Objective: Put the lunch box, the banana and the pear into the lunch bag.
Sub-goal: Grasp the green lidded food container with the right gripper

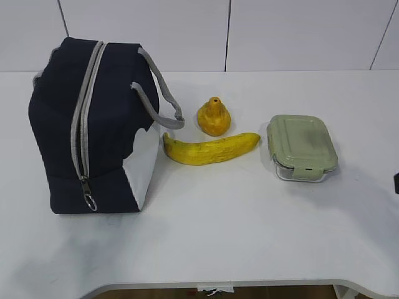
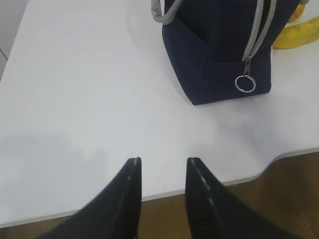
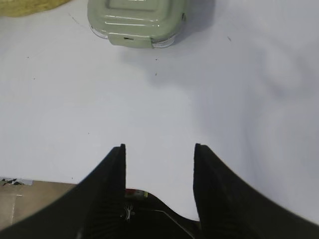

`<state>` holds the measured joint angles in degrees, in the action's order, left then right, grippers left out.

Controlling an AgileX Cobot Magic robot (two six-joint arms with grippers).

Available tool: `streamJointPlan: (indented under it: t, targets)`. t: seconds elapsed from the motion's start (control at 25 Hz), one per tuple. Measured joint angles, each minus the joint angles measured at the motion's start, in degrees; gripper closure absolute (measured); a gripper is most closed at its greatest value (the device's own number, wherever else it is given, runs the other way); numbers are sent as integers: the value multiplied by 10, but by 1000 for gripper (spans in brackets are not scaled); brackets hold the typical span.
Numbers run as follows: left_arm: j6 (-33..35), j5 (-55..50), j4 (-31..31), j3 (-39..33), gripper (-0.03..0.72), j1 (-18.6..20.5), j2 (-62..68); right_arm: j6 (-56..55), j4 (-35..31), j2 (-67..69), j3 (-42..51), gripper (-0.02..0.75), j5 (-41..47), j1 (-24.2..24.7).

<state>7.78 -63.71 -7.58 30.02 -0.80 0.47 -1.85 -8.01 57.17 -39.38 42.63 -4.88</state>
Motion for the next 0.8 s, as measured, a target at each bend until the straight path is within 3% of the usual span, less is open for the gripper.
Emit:
streamJointPlan:
  t: [0.24,0.6,0.8]
  targets:
    - [0,0,0,0,452,0,0,39,-50,145,-70,384,-6,23]
    - [0,0,0,0,449,0,0,343,-331,290,-171,384,137,253]
    - [0,0,0,0,449,0,0,454,-429,370,-213,384,246,339]
